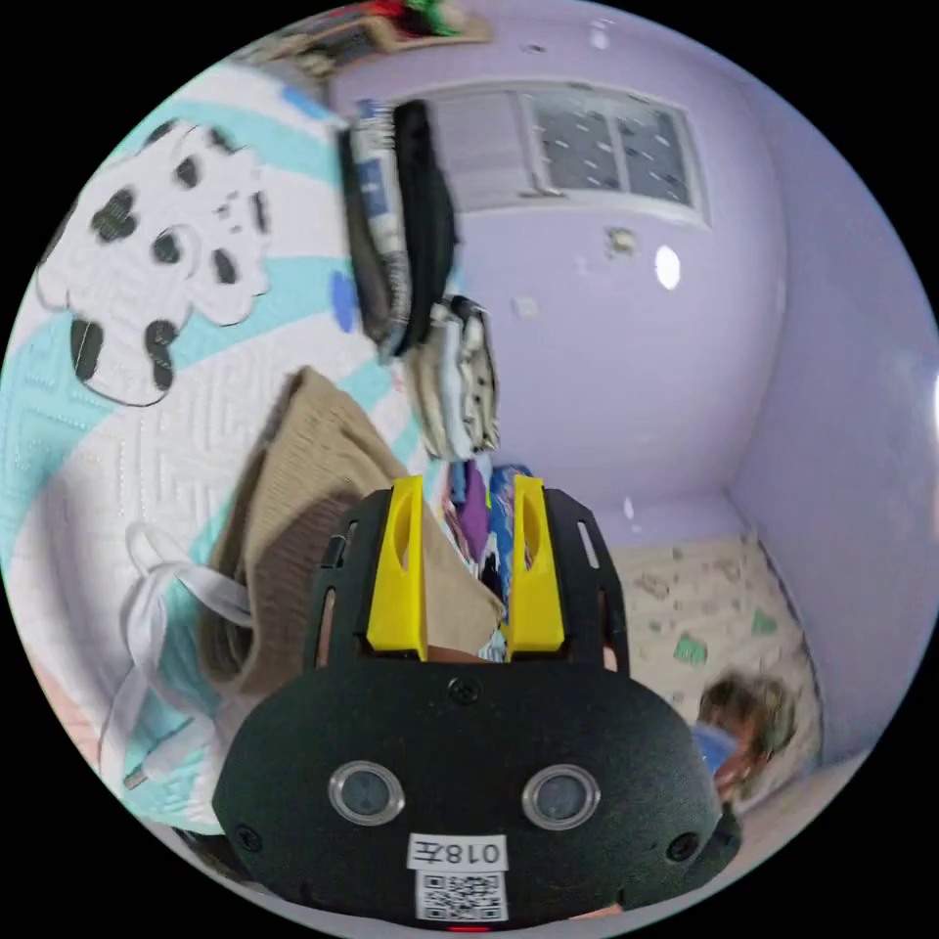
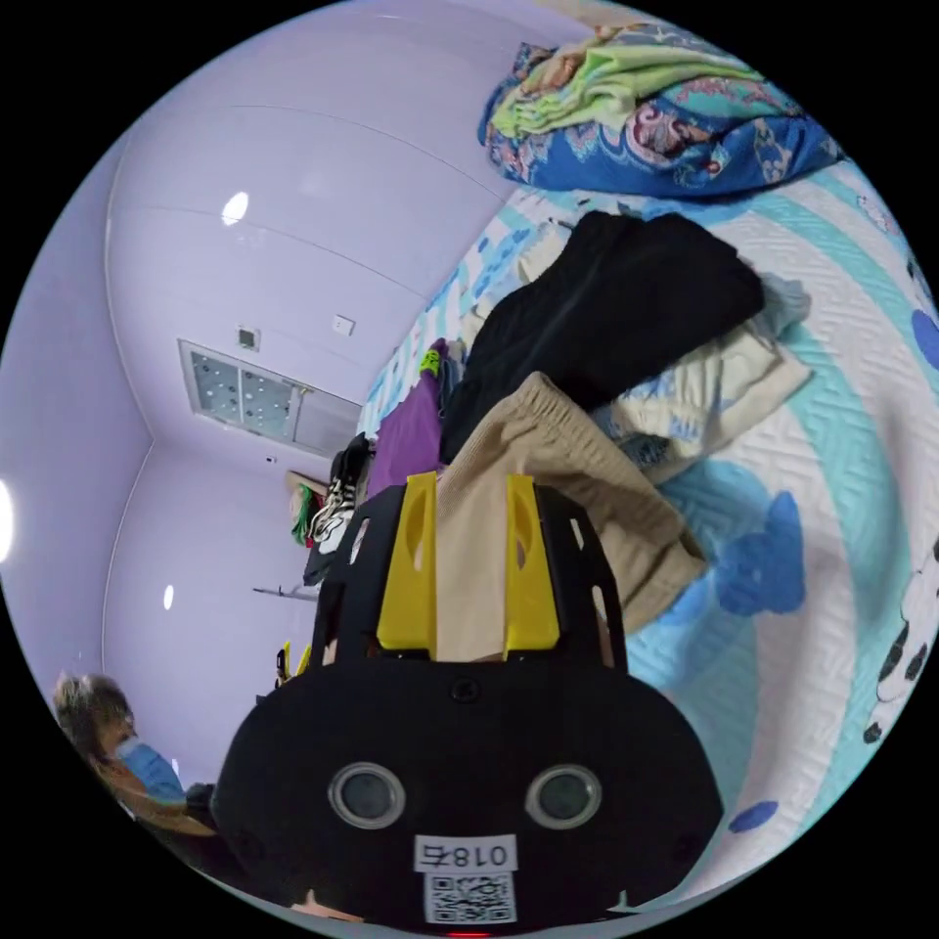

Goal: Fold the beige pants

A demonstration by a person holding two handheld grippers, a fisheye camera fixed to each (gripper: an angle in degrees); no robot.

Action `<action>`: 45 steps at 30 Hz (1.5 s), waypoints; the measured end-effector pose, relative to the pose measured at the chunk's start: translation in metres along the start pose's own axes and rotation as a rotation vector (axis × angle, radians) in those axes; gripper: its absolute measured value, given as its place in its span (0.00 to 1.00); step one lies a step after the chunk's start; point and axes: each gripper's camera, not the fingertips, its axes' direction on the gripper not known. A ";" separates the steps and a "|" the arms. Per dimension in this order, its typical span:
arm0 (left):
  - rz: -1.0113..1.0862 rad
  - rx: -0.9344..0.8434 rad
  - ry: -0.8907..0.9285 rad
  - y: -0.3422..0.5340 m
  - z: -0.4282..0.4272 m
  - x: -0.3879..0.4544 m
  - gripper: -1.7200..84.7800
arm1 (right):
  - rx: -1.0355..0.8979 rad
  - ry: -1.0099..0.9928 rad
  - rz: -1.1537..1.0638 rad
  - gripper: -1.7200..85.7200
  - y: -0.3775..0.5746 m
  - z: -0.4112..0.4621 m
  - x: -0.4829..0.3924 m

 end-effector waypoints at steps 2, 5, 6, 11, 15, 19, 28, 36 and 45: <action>0.200 -0.050 0.035 0.040 -0.015 0.044 0.15 | 0.051 -0.031 -0.034 0.14 0.022 -0.027 0.003; 0.289 0.004 -0.146 0.108 -0.032 0.068 0.16 | 0.074 -0.022 -0.024 0.14 0.063 -0.052 0.021; 0.280 0.012 -0.202 0.120 -0.032 0.068 0.16 | 0.052 -0.017 0.001 0.15 0.078 -0.052 0.032; 0.064 0.133 -0.342 0.178 -0.022 0.035 0.18 | 0.023 -0.130 0.120 0.16 0.122 -0.035 0.076; 0.032 0.177 -0.384 0.183 -0.002 0.046 0.18 | 0.081 -0.126 0.140 0.16 0.124 -0.024 0.089; 0.089 0.101 -0.311 0.183 0.034 0.080 0.19 | 0.127 -0.200 0.169 0.15 0.114 -0.013 0.102; 0.122 0.171 -0.404 0.213 0.069 0.146 0.18 | 0.120 -0.179 0.201 0.15 0.082 0.006 0.106; 0.292 0.000 -0.523 0.285 0.128 0.207 0.18 | 0.153 -0.012 0.205 0.14 0.109 -0.029 0.100; 0.535 -0.175 -0.765 0.268 0.245 0.277 0.12 | 0.158 -0.167 0.260 0.10 0.103 -0.031 0.122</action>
